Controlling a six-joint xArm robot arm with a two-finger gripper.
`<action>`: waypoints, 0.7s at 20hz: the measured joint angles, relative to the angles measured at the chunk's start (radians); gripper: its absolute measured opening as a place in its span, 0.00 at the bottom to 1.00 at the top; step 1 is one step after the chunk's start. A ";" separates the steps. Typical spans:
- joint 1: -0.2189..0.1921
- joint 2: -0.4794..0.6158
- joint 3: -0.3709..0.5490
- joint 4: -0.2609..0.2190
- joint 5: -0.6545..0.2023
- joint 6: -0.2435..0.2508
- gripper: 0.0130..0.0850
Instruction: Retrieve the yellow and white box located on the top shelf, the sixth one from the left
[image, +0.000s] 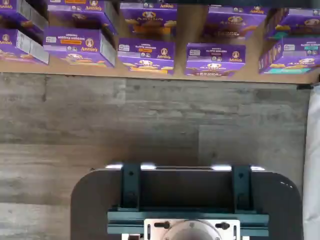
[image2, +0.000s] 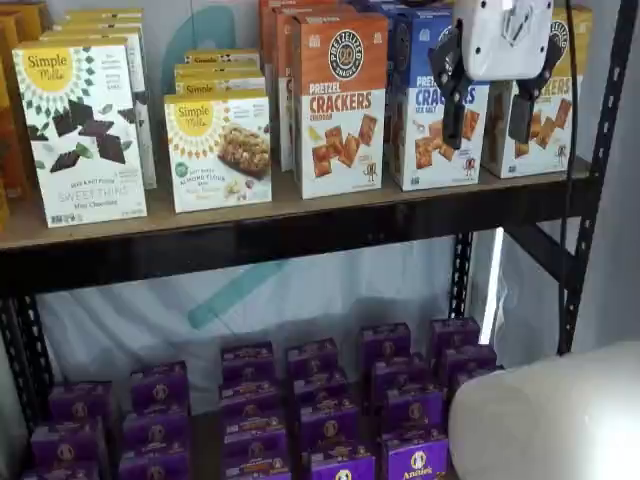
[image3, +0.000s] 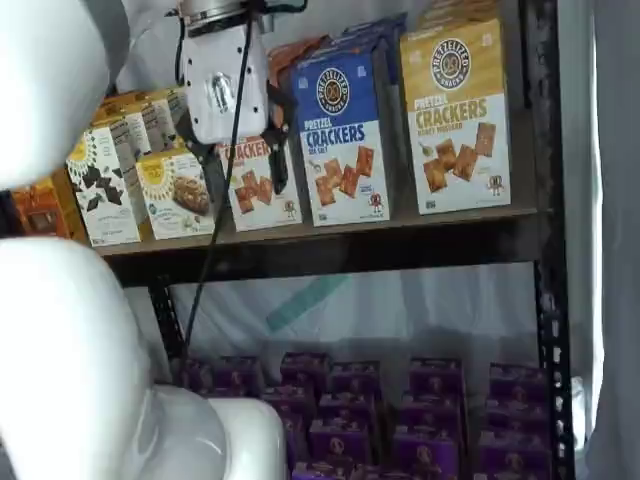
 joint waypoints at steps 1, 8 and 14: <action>-0.001 0.009 -0.008 0.002 0.015 0.000 1.00; -0.016 0.021 -0.012 0.015 0.031 -0.008 1.00; -0.089 0.021 -0.003 -0.011 -0.029 -0.092 1.00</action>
